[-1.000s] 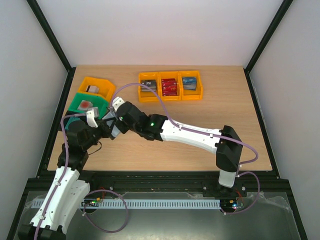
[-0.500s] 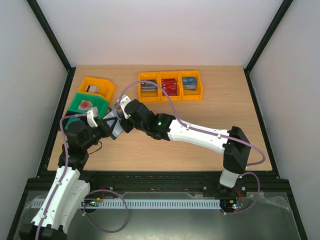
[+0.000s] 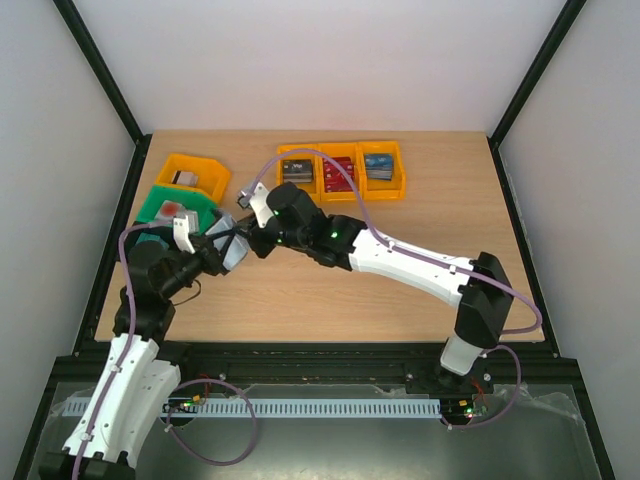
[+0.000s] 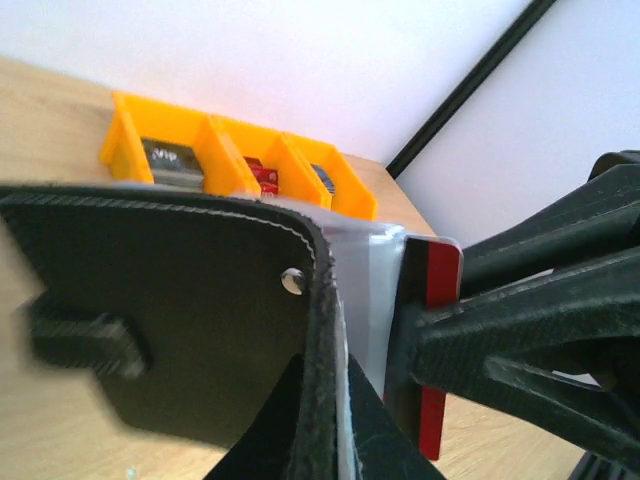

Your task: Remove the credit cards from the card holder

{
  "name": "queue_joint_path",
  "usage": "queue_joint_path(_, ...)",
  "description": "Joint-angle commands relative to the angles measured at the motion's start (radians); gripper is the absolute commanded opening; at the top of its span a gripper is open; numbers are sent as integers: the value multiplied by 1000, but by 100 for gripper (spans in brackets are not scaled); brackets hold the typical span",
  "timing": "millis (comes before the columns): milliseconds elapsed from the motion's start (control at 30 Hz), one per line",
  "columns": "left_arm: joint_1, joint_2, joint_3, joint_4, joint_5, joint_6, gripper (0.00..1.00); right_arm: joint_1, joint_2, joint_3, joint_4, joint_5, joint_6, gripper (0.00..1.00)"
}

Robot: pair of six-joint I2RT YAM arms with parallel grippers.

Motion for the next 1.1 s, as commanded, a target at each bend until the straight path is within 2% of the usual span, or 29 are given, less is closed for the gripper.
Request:
queue_joint_path(0,10,-22,70,9,70,253,2,11,-105,-21,48,-61,-106,19)
queue_joint_path(167,10,-31,104,-22,176,411,2,-22,-211,-76,50,-161,-196,39)
queue_joint_path(267,10,-38,152,-92,278,555,2,-89,-304,-148,88,-289,-230,51)
queue_joint_path(367,8,-44,198,-155,360,656,2,-180,-386,-212,99,-464,-286,70)
queue_joint_path(400,9,-46,210,-161,388,673,2,-209,-408,-229,95,-509,-307,78)
queue_joint_path(433,8,-48,217,-158,414,676,2,-234,-421,-243,90,-546,-327,95)
queue_joint_path(467,8,-51,222,-148,443,670,2,-259,-430,-247,76,-585,-347,99)
queue_joint_path(733,8,-63,220,17,551,507,2,-315,-379,-167,-88,-678,-477,99)
queue_joint_path(967,6,-75,227,34,578,507,2,-315,-341,-149,-61,-822,-504,99)
queue_joint_path(1067,6,-76,225,45,579,502,2,-313,-301,-138,-16,-882,-445,99)
